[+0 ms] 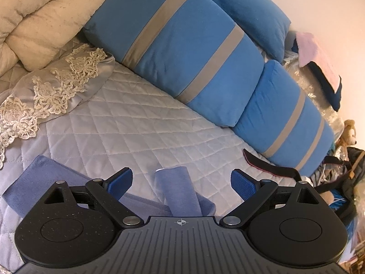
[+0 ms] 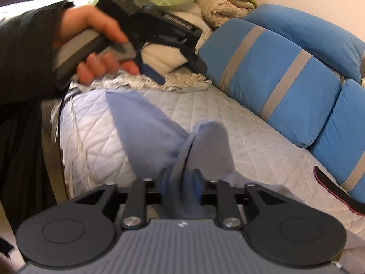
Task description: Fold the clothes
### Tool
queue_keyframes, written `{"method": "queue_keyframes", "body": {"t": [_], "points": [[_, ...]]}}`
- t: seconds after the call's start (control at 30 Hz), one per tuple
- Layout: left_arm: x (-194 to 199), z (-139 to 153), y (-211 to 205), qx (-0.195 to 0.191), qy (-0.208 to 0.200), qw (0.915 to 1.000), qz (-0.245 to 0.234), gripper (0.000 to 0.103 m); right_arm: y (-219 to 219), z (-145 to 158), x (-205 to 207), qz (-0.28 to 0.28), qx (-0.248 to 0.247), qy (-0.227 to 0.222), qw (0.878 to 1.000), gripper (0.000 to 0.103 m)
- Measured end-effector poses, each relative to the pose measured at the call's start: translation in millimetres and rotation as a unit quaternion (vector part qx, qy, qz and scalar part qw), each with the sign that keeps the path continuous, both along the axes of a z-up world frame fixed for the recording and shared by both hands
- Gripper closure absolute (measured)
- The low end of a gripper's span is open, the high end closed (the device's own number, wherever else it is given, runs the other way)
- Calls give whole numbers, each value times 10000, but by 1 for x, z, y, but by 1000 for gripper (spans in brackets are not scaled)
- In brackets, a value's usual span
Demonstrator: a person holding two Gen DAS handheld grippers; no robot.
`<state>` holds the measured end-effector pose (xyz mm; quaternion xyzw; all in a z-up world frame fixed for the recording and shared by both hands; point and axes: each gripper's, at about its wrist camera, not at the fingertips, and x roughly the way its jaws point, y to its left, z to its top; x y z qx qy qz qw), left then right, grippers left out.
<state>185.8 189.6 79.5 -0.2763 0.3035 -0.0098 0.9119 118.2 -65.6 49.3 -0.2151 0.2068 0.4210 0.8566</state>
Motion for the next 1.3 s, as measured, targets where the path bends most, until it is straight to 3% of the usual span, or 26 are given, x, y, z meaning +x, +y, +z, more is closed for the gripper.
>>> {"method": "queue_keyframes", "body": {"t": [0.2,0.53,0.67,0.73,0.87,0.97,1.03,1.2,1.3], "points": [[0,-3,4,-67,51,10000,23,8,31,0,24,-85,266,453,9986,65],[3,-5,6,-100,91,9999,-41,8,78,-14,63,-717,62,871,9936,57],[5,-5,4,29,58,9998,-171,8,76,-14,52,-129,297,1027,9942,53],[7,-3,1,221,-42,9992,-322,8,73,-14,45,-110,298,863,9958,46],[11,-1,-13,1180,-345,9906,-597,8,58,-12,40,-254,407,770,9959,45],[14,-4,-25,2109,-523,9716,-935,8,40,-8,30,-367,535,690,9955,38],[15,-7,-34,2697,-602,9528,-1260,8,24,-3,19,-400,668,652,9948,35],[16,-17,-42,3880,-704,8839,-2513,8,-26,8,-13,-418,775,519,9948,21],[13,-24,-48,4512,-651,8436,-2837,8,-57,11,-22,-626,722,499,9942,6]]}}
